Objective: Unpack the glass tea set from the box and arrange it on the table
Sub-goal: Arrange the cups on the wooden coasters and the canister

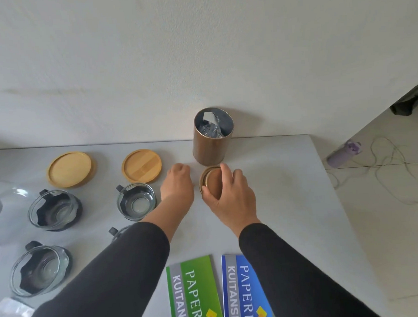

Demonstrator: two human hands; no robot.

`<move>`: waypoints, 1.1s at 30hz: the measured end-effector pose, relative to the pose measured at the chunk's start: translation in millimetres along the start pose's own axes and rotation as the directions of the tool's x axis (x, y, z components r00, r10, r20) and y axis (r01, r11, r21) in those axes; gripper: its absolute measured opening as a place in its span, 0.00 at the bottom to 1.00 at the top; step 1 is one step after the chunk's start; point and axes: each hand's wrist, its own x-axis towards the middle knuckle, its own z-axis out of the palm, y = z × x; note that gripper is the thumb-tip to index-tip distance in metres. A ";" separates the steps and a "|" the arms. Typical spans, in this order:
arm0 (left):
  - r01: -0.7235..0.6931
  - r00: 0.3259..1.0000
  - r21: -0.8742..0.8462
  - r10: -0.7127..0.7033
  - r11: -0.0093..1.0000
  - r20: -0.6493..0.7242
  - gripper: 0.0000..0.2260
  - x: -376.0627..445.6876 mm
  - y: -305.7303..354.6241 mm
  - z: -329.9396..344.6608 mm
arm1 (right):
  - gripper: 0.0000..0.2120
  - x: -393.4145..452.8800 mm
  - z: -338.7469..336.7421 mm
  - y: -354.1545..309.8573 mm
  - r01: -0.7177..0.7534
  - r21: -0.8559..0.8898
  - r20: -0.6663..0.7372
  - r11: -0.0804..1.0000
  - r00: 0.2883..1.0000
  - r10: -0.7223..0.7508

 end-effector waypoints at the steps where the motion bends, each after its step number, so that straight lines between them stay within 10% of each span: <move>1: -0.006 1.000 0.006 0.006 1.000 0.009 0.21 1.6 -0.4 -1.4 | 0.35 -0.3 3.4 -0.6 -0.008 -0.027 0.040 1.000 0.999 0.009; 23: -0.023 0.990 -0.061 0.031 0.998 0.135 0.20 -4.1 -0.5 -19.6 | 0.35 -1.9 13.5 -10.2 0.026 -0.164 0.143 0.986 0.990 -0.002; 33: -0.108 0.958 -0.415 -0.017 0.904 -0.287 0.17 -89.9 -23.2 -72.3 | 0.29 -29.3 -37.9 -36.8 0.076 -0.052 -0.006 0.996 0.997 -0.077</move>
